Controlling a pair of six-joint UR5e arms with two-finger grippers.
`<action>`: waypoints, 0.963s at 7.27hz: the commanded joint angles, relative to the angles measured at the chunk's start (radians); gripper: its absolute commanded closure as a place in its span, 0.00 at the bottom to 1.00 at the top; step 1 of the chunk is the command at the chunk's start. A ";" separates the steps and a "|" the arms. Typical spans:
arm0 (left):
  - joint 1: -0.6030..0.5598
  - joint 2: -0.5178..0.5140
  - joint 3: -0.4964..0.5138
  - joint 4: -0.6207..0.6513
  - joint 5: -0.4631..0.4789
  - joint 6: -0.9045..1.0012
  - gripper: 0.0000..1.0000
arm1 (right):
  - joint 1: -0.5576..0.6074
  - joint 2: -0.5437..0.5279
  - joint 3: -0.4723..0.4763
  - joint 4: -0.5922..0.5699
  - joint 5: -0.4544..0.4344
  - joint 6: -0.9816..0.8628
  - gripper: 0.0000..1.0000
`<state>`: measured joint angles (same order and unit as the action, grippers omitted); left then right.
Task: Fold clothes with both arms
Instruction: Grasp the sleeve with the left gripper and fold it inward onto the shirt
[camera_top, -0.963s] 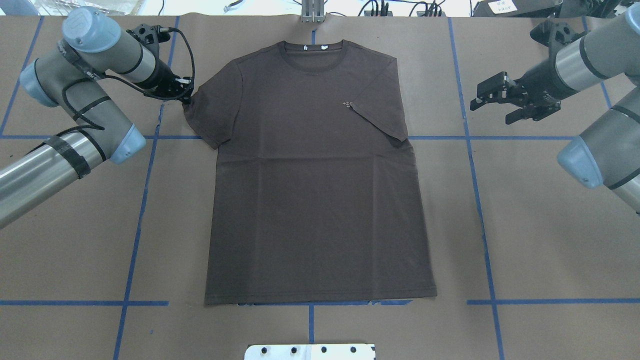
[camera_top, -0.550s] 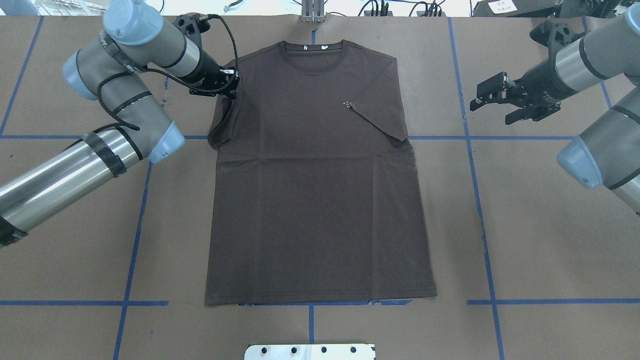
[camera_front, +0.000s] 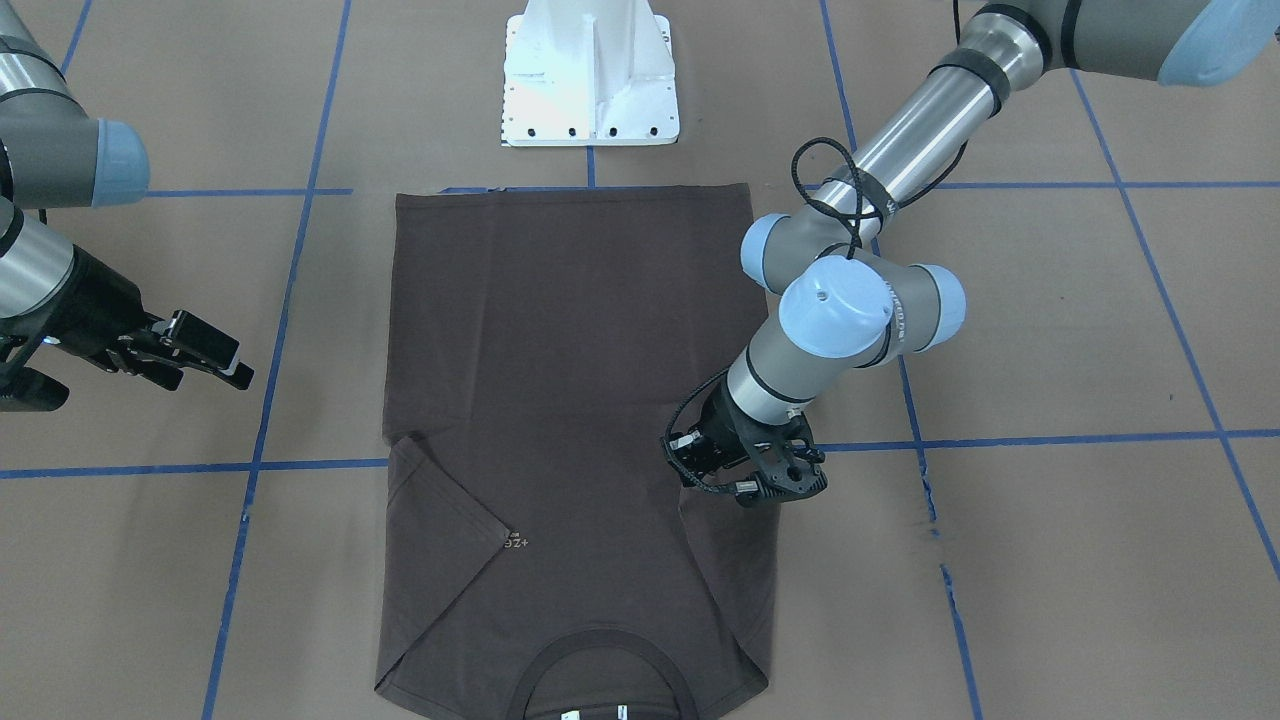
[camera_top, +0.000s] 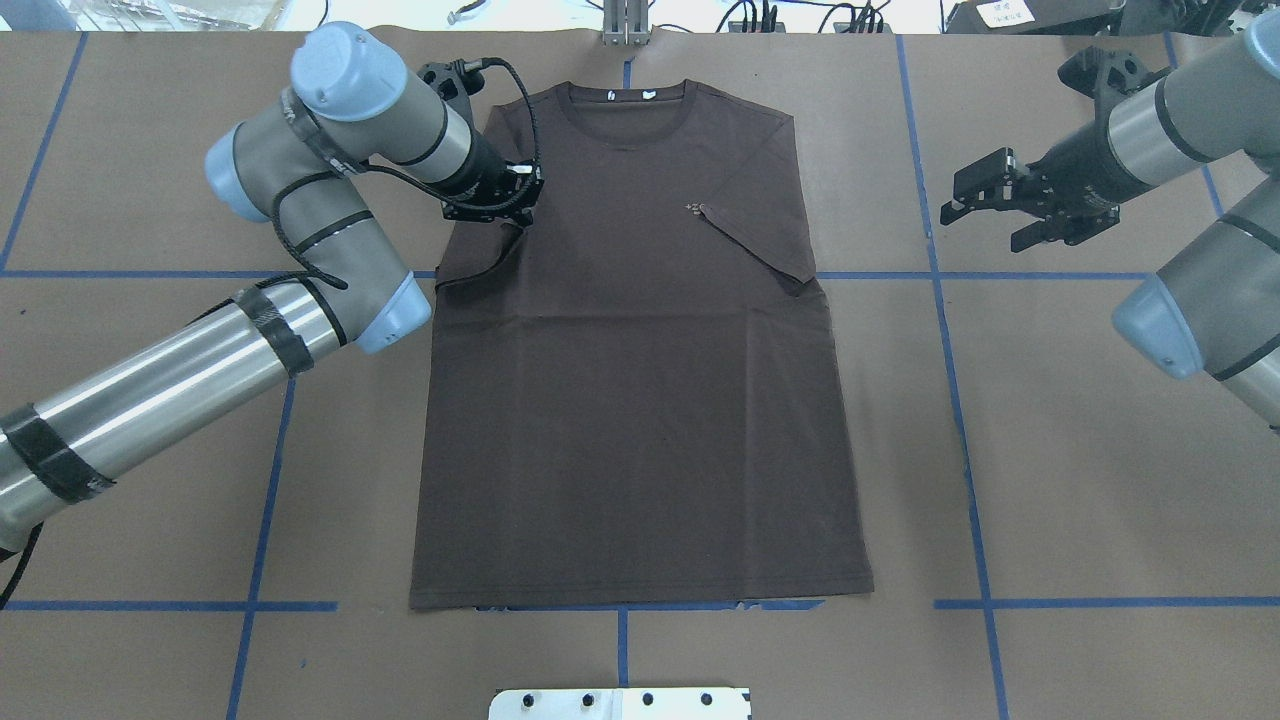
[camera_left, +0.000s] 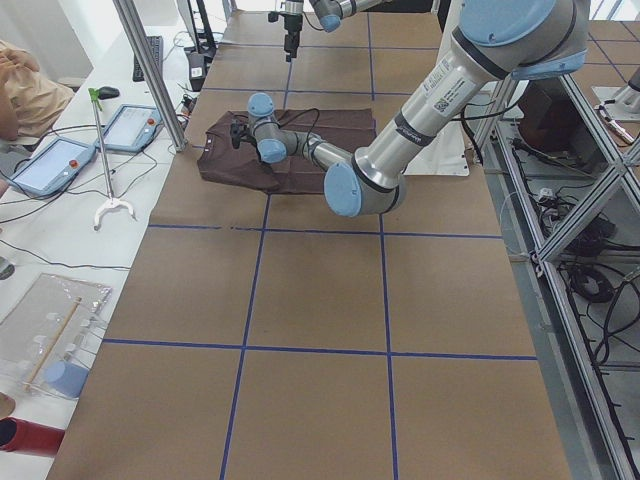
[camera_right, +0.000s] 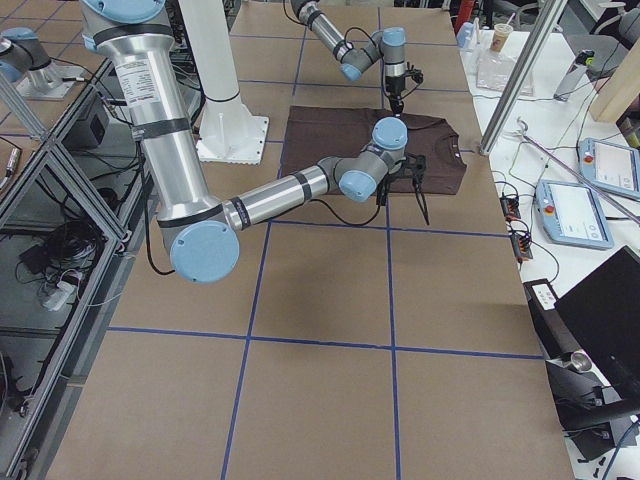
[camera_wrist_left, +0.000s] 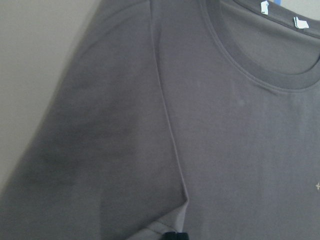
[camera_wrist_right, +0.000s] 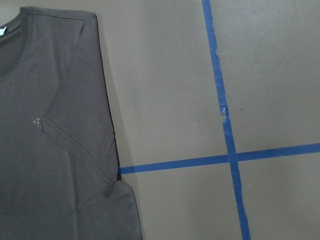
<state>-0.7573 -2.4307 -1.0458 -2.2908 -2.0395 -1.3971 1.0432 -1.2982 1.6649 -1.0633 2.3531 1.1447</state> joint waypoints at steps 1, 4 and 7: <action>0.006 -0.017 0.032 -0.007 0.019 -0.006 1.00 | 0.000 -0.001 0.001 0.002 0.000 0.001 0.00; 0.007 -0.044 0.026 -0.007 0.047 -0.063 0.79 | -0.008 0.000 0.013 0.003 0.000 0.044 0.00; 0.021 -0.045 -0.008 -0.009 0.045 -0.135 0.49 | -0.072 -0.010 0.105 0.002 -0.055 0.154 0.00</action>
<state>-0.7399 -2.4761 -1.0415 -2.2992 -1.9931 -1.5163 1.0005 -1.2995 1.7263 -1.0604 2.3294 1.2616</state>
